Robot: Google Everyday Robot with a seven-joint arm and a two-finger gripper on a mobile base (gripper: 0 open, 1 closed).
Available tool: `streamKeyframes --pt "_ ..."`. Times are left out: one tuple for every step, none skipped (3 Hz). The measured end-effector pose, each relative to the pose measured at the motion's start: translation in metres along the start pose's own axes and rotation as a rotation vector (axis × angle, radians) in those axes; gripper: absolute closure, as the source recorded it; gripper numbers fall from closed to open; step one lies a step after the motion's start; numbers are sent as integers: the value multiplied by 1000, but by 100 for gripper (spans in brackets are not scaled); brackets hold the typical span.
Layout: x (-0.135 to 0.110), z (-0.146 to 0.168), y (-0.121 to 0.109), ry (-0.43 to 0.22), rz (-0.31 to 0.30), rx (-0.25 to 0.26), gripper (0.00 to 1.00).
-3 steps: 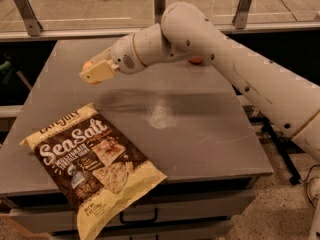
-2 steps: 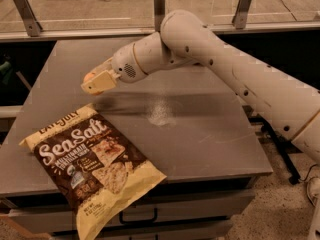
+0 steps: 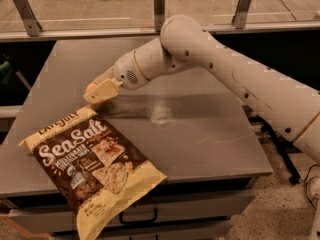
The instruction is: Move orange near brown chip bag
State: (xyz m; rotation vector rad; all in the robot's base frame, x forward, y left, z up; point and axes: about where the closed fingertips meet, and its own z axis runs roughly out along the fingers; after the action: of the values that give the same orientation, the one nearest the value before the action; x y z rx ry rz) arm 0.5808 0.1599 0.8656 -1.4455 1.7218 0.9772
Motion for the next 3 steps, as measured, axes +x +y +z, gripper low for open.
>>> streamKeyframes --pt "7 -2 -1 19 7 5 13" --pt "13 -3 -6 37 12 12 0" --pt "13 -4 -7 38 12 16 0"
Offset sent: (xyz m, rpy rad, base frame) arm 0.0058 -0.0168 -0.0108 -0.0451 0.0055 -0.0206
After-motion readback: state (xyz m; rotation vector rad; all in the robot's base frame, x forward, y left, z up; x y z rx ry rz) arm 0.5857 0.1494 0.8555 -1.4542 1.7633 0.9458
